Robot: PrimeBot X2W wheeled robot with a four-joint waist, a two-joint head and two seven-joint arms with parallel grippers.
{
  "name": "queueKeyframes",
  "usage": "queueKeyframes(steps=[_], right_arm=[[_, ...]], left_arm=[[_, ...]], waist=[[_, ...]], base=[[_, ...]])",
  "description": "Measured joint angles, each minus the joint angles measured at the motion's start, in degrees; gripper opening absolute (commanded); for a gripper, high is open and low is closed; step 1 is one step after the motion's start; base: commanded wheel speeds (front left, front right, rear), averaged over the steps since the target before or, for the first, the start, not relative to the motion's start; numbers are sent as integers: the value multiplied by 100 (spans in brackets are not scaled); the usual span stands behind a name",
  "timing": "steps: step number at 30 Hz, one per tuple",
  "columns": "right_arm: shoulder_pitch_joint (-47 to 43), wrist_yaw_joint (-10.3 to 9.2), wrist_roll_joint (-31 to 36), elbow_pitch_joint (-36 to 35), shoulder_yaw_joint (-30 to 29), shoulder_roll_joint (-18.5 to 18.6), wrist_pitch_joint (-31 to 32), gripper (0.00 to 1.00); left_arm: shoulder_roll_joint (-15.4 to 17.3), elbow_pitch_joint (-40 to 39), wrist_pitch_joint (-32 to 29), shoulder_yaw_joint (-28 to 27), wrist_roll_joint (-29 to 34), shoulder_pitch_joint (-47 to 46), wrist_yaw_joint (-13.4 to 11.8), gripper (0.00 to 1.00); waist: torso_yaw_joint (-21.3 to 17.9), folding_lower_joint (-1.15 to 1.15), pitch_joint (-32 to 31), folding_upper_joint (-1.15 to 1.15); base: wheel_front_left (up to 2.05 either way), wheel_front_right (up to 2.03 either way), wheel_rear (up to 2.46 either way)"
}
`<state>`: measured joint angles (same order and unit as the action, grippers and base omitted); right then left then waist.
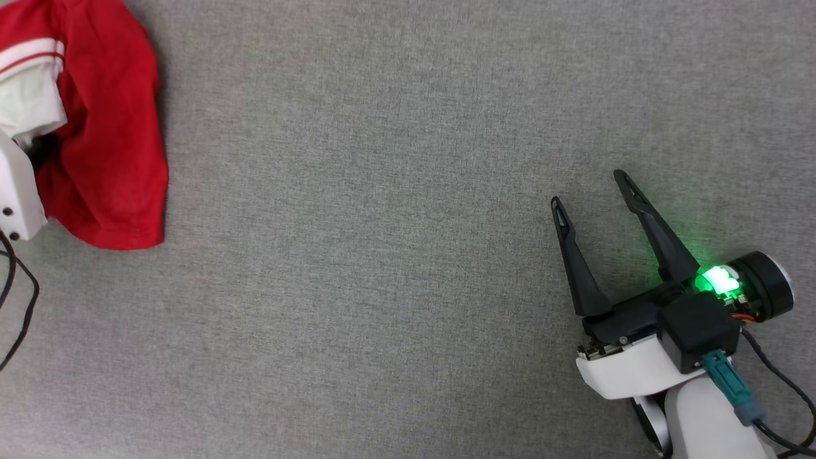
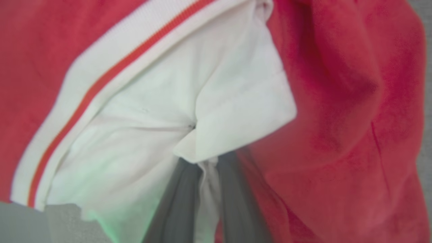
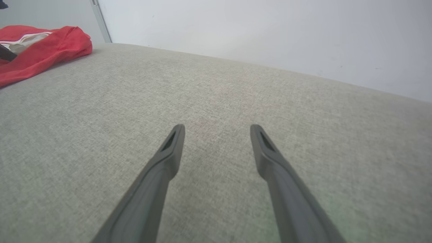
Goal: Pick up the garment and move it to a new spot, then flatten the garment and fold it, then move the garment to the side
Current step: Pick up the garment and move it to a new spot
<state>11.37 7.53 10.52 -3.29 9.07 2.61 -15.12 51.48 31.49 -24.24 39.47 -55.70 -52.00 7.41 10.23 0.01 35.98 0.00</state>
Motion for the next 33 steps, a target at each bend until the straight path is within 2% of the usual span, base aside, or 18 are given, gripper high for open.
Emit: queueKeyframes(steps=[8,11,15,16,20,25,26,27,33], right_arm=[[-9,-1,-132,175,35,16,3,100],[-75,-2,-291,233,58,20,4,100],[-154,-2,-404,315,79,22,4,100],[-235,-2,-512,350,86,24,4,100],[-313,-2,-643,363,80,24,4,100],[-458,-2,-769,411,87,24,5,100],[-466,-2,-812,410,92,24,4,100],[-466,-2,-812,410,92,24,4,100],[-517,-2,-849,364,78,24,5,100]], left_arm=[[194,-135,327,488,-263,84,0,0],[303,-736,837,709,-531,268,1,0],[594,-1222,1139,1094,-447,497,-1,0],[603,-1605,1308,1333,-450,611,-1,0],[541,-1974,1371,1492,-392,754,0,0],[104,-2519,1478,1744,-220,1017,-270,0],[-158,-2669,1535,1815,-147,1074,-419,0],[-158,-2669,1535,1815,-147,1074,-419,0],[-1273,-2706,1864,1938,-14,1118,-870,0]], waist=[[-21,0,-381,0],[-41,0,-716,0],[-79,-1,-1090,0],[-129,-1,-1366,0],[-199,-1,-1631,0],[-360,-2,-2017,0],[-445,-2,-2132,0],[-445,-2,-2132,0],[-769,-2,-2330,0]], base=[[0,0,0],[0,0,0],[0,0,0],[0,0,0],[0,0,0],[0,0,0],[0,0,0],[0,0,0],[0,0,0]])
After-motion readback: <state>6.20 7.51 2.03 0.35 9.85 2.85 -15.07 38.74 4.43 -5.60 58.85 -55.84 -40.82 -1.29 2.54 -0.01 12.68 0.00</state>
